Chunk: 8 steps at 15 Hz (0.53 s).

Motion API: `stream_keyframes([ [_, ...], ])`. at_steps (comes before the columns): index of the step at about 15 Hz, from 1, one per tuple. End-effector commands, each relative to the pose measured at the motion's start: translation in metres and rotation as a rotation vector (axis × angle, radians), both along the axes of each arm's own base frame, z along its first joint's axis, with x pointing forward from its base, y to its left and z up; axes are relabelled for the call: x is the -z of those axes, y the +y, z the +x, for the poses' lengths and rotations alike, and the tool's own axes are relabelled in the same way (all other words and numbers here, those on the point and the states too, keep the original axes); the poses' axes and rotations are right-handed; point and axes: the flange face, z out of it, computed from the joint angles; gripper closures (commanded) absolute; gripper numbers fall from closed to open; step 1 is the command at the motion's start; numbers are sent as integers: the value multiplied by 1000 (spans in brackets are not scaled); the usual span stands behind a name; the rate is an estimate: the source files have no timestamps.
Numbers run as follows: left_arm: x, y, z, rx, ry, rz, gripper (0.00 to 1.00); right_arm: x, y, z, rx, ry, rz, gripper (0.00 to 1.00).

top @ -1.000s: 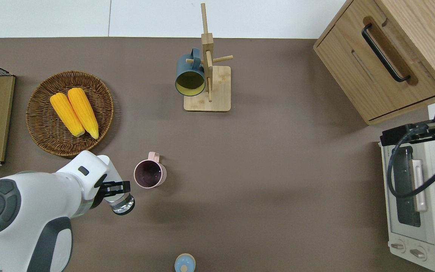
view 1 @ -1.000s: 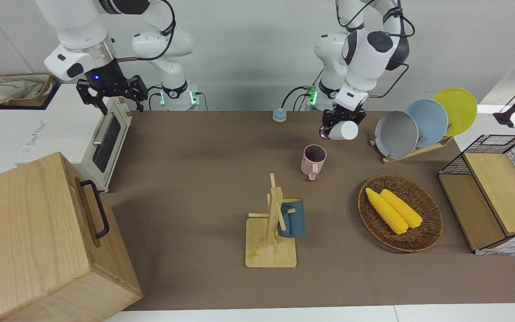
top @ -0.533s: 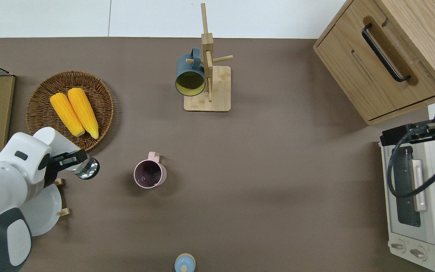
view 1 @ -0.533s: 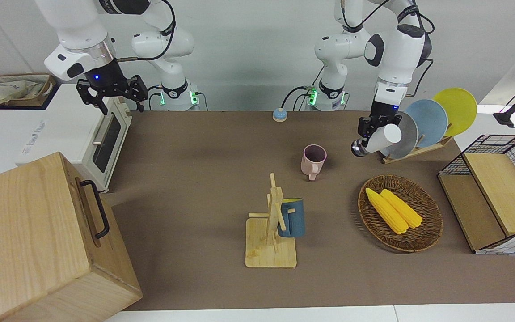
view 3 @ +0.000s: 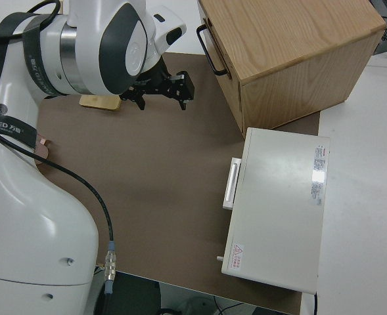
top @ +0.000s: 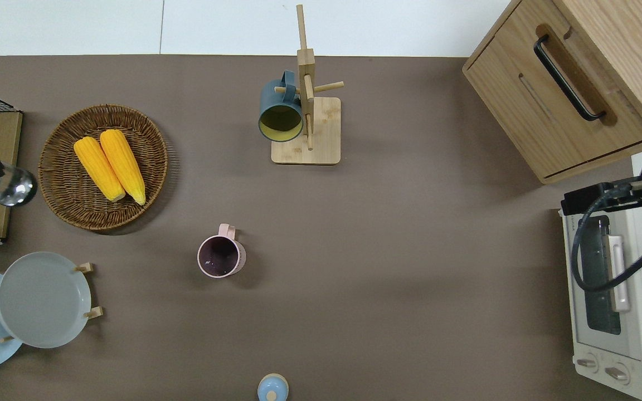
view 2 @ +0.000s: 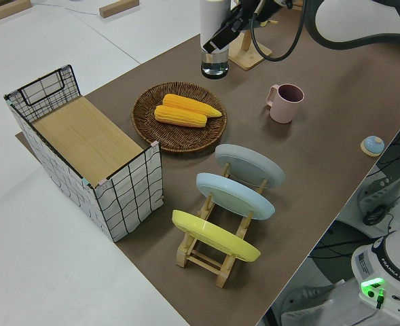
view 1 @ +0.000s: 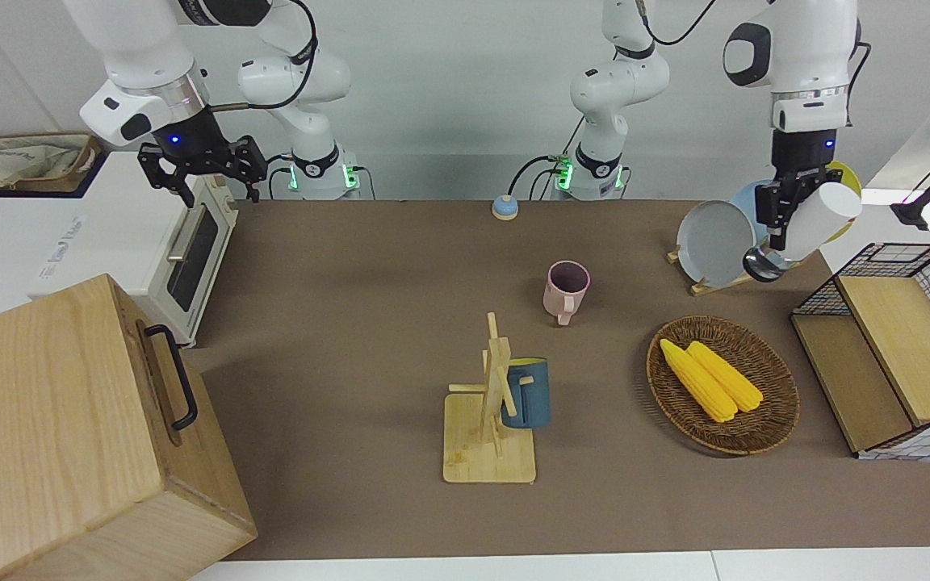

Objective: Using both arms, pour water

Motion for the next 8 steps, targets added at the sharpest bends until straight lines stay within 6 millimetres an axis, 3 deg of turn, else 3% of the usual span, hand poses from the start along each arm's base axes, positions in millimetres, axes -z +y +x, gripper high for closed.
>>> stream_keyframes([
  [1, -41, 48, 26, 14, -63, 75, 1000, -3, 0, -1, -14, -7, 1, 7],
  [3, -35, 69, 28, 30, -46, 89, 1000, -3, 1, -1, -15, -7, 3, 7],
  [4, -32, 93, 27, 43, -33, 114, 1000, -3, 0, -1, -14, -5, 1, 7],
  [8, -46, 139, 30, 109, -68, 122, 1000, -3, 1, -1, -15, -7, 1, 7],
])
